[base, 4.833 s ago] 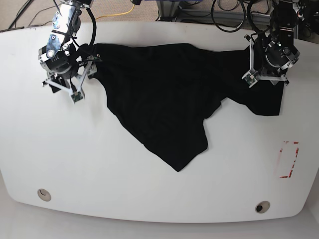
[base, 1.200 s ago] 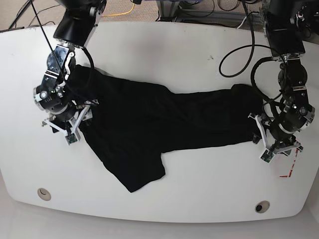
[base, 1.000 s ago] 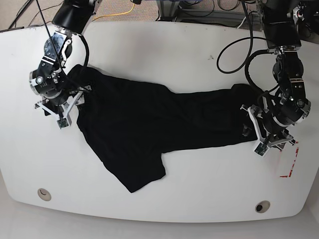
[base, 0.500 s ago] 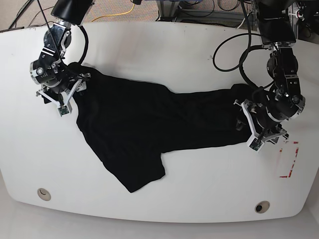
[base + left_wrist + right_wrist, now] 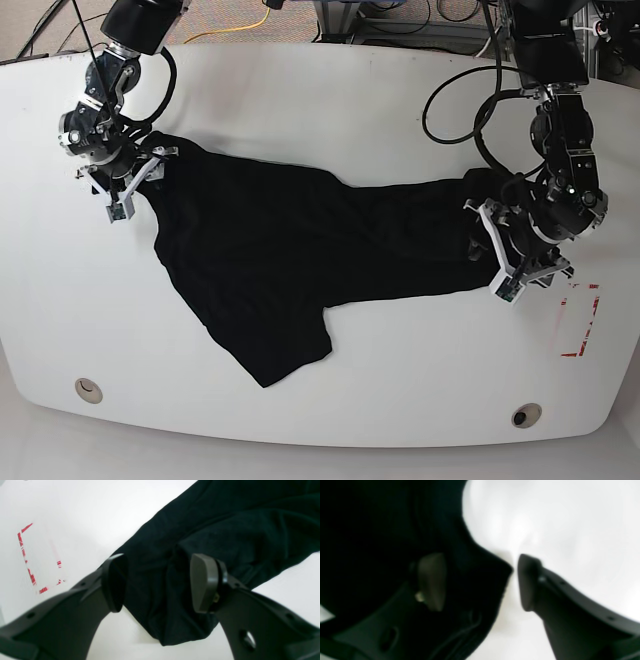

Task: Layout the t-shirt on the table in an organized manner, then fold the t-shirt properly

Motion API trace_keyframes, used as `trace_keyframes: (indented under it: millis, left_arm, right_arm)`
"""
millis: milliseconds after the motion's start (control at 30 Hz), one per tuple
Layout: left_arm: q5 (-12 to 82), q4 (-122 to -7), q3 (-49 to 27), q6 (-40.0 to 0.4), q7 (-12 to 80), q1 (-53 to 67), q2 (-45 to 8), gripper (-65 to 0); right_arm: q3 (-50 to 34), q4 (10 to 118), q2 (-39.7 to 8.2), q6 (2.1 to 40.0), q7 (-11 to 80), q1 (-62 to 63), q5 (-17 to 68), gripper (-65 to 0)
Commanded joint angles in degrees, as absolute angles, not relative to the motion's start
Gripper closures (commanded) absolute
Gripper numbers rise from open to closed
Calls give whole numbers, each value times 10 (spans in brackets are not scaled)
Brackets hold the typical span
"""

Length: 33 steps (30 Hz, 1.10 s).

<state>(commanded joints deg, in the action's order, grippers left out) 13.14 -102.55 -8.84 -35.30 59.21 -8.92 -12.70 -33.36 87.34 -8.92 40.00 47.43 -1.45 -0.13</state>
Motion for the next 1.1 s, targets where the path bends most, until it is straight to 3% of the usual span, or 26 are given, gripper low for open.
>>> trace_keyframes:
  millis: [100, 167, 500, 567, 700, 1100]
  left_arm:
    - [131, -1025, -87, -334, 591, -95, -123, -376]
    - [131, -1018, -87, -313, 591, -103, -108, -378]
    - [134, -921, -73, -306, 594, -136, -69, -381]
    - [135, -919, -43, -306, 601, -132, -69, -413]
    - [136, -946, 0, -306, 632, -116, -70, -479]
    - [135, -1021, 25, -306, 676, -60, -87, -483]
  right_arm:
    - [-334, 873, -87, 400, 474, -15, -1, -81]
    - [-333, 873, -87, 400, 474, -15, -1, -24]
    - [-331, 873, -86, 400, 474, -15, -1, -22]
    - [-331, 873, -86, 400, 474, -15, -1, -22]
    - [-331, 873, -86, 400, 474, -15, -1, -22]
    - [-331, 875, -86, 400, 474, -15, -1, -22]
